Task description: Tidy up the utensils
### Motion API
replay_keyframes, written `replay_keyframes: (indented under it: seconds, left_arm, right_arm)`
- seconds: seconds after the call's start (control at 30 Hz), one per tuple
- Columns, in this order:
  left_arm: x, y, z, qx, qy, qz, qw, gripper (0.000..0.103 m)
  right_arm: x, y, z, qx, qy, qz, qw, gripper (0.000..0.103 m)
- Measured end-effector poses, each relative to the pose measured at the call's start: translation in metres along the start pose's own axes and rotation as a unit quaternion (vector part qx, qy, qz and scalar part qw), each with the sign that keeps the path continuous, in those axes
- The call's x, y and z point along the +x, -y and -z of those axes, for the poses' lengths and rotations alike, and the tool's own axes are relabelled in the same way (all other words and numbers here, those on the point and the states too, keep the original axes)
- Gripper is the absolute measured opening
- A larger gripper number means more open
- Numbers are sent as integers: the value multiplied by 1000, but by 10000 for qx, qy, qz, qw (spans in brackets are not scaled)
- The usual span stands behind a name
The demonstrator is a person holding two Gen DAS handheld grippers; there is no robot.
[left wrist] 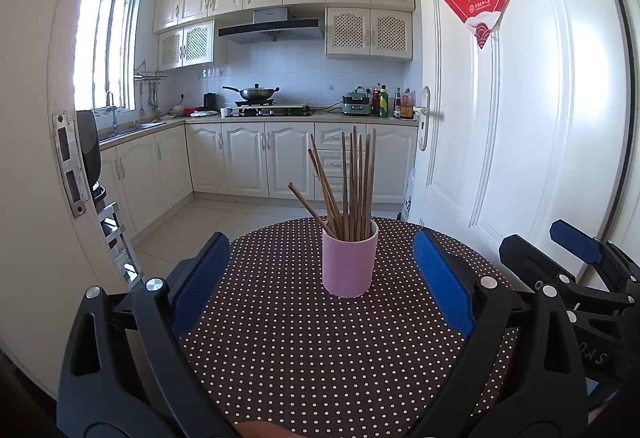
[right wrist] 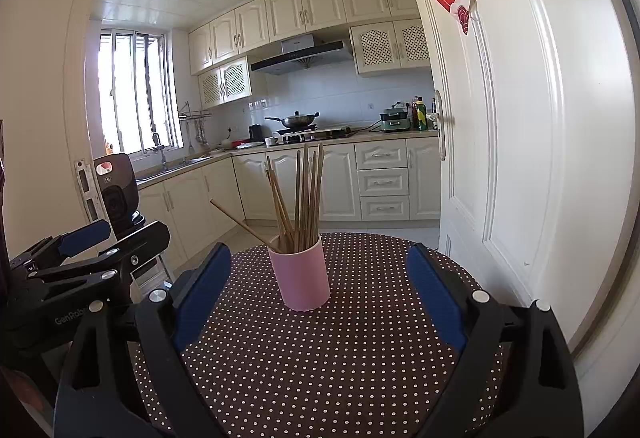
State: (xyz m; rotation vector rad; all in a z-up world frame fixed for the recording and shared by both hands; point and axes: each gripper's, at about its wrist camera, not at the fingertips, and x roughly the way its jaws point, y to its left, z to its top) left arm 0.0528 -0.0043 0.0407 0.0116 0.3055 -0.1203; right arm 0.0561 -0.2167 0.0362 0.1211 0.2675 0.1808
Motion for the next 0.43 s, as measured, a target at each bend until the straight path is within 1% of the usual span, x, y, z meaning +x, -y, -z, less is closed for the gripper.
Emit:
replay_keyframes:
  seconds: [0.43]
  left_arm:
    - [2,1,-1,27,-44,-37,10000,92]
  right_arm:
    - [0,-1,0,-9,-16,10,10000,86]
